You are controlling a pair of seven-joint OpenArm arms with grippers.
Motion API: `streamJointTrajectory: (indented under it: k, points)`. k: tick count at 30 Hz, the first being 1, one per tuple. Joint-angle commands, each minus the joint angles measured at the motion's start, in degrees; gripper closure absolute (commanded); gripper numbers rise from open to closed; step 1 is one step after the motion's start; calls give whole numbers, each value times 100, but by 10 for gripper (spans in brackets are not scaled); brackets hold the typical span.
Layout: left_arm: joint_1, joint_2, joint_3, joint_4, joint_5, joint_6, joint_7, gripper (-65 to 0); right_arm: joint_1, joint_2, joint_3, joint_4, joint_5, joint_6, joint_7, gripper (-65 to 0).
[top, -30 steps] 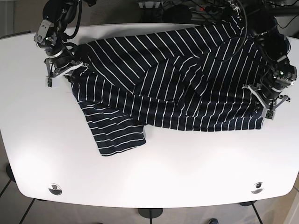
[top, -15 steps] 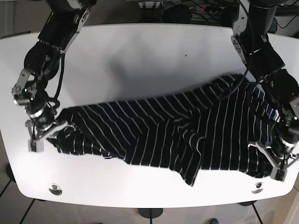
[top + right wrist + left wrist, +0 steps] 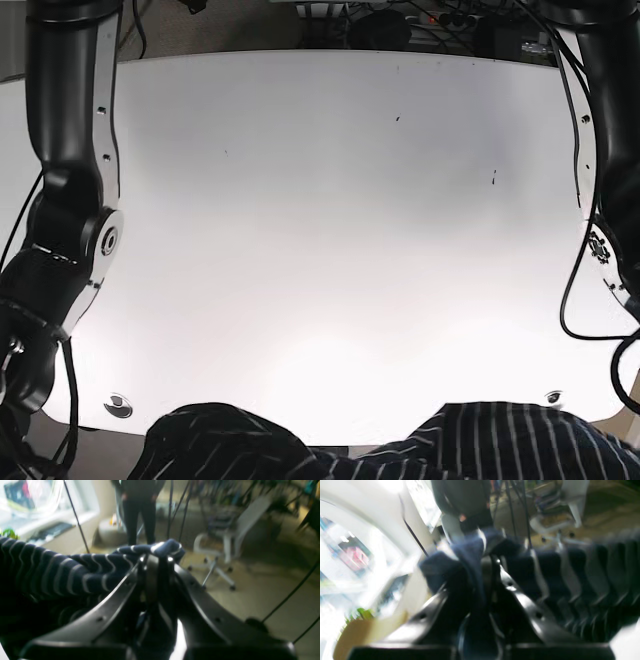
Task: Fold the T-shirt properly
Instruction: 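Raise the shirt high with both grippers and lay it back down flatter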
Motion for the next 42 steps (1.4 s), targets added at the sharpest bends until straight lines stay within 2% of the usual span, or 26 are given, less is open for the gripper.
streamJointTrajectory:
  k: [1,5,10,12,15,18,21,23,26,29,32,35,40,42]
  points:
    - [-238,-26,3,73,-123,21,-183,0,157,14,3,47,39,1,113,-19]
    - [93,-35,-103,468,-132,21,-183,0,-335,32,47,117,57,1,113,-19]
    - [1420,-35,-428,1514,-132,4,-157,0,-1619,120,74,1233,65,-17,8,-19]
    - [2018,-35,-490,2086,-132,-5,-148,0,-2251,85,425,1840,65,-17,-256,-19]
    - [3117,62,-1017,2939,-159,-31,336,0,-3438,23,689,2745,74,-8,-388,-19]
    - [4330,255,-1465,3563,-537,-31,459,0,-4792,-232,1164,3537,74,27,-388,-19]
    - [5411,334,-1729,4046,-959,13,459,0,-5821,-434,1612,3712,83,53,-388,-19]
    - [6000,536,-1975,4266,-1161,13,459,0,-6331,-566,1902,3712,303,176,-388,-19]
    - [6836,747,-2239,4600,-1196,-14,459,0,-7078,-584,2289,3712,821,141,-388,-19]
    - [7337,950,-2257,4679,-1196,-14,459,0,-7570,-610,2333,3712,901,141,-370,-19]
    - [7460,994,-2239,4627,-1187,-14,432,0,-7632,-680,2324,3668,883,141,-370,-21]
    - [7029,1038,-2019,4574,-1152,30,424,0,-7254,-680,2315,3493,839,141,-370,-21]
    - [5737,1002,-1474,3580,-1152,391,397,0,-6005,-689,1682,2798,-295,150,-362,-21]
    - [5113,941,-1210,2965,-1099,487,133,0,-5390,-689,1498,2482,-656,185,-362,-21]
